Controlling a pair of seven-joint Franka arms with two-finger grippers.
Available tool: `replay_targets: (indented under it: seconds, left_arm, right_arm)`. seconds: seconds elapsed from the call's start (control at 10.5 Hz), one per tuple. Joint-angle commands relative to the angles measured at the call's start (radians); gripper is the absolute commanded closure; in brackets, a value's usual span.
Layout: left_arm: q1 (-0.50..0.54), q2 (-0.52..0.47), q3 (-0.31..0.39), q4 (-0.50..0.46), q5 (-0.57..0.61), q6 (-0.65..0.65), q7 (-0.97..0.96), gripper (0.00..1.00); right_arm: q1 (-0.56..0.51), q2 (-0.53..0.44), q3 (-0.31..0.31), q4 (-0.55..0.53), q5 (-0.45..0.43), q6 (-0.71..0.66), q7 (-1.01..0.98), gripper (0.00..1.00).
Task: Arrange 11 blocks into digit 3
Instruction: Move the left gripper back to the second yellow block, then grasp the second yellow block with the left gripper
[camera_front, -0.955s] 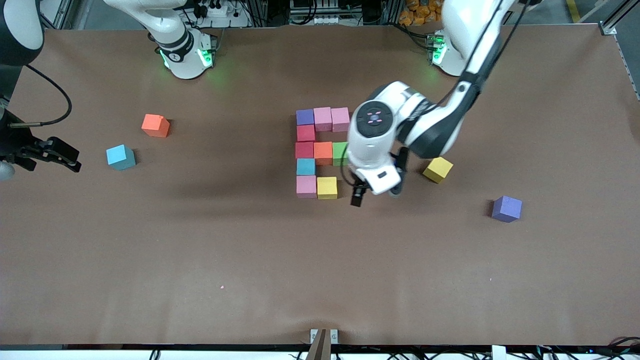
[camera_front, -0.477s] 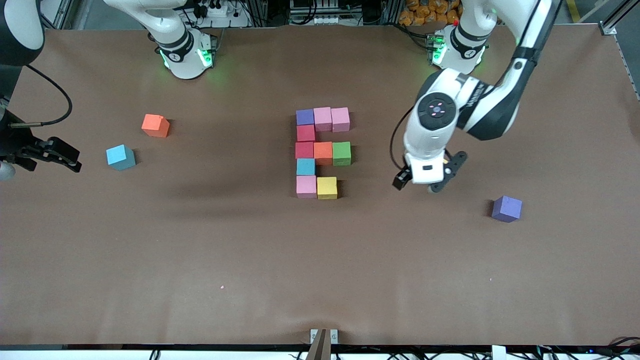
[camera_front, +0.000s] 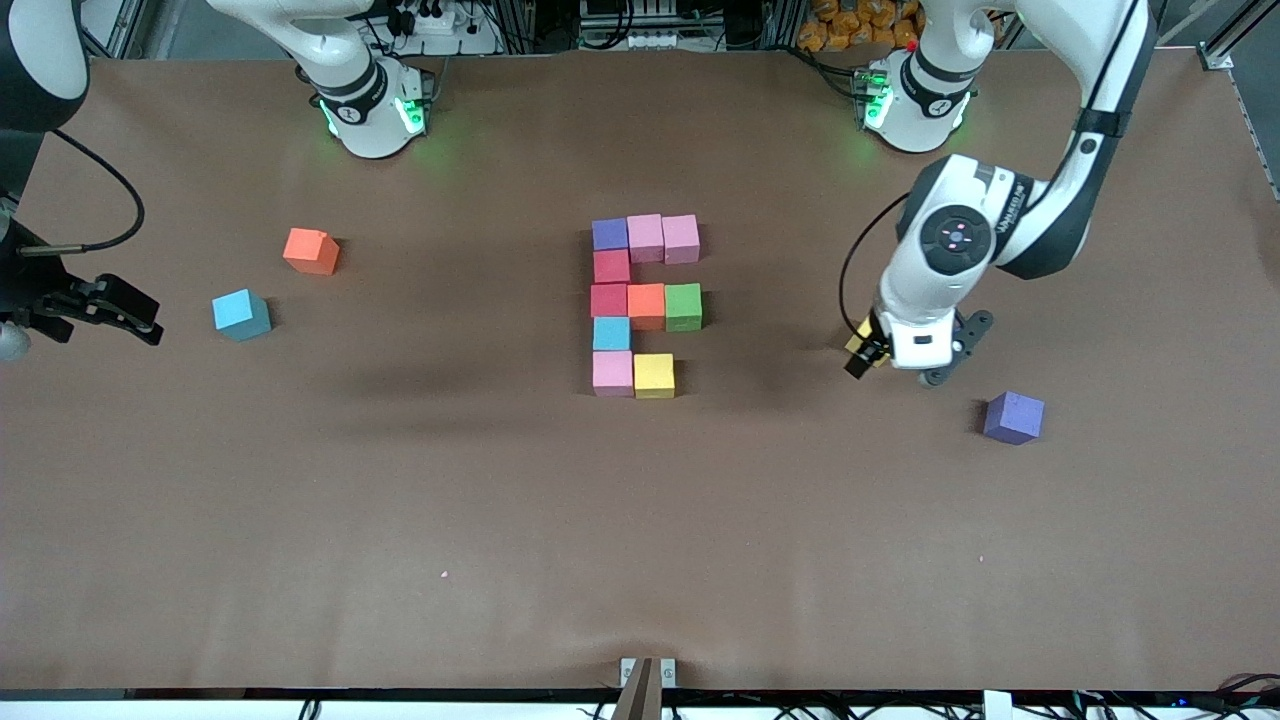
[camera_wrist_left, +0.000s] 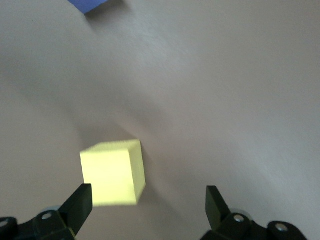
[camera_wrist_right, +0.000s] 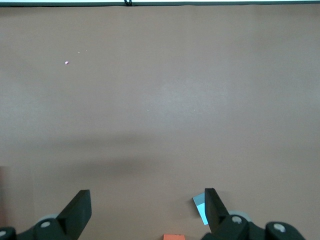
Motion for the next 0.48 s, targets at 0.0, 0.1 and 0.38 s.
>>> replay_targets:
  seconds: [0.0,0.1,0.38]
  left_arm:
    - [0.049,-0.020,-0.011,-0.056,-0.005,0.051,0.017,0.00]
    - [0.063,-0.008,-0.011,-0.067,-0.005,0.051,0.017,0.00]
    - [0.090,0.018,-0.014,-0.087,-0.020,0.062,0.003,0.00]
  right_arm:
    - [-0.007,-0.008,0.007,-0.011,0.001,0.015,0.001,0.00]
    - [-0.008,-0.008,0.005,-0.011,0.001,0.015,0.001,0.00]
    - [-0.008,-0.008,0.007,-0.011,0.001,0.015,0.001,0.00]
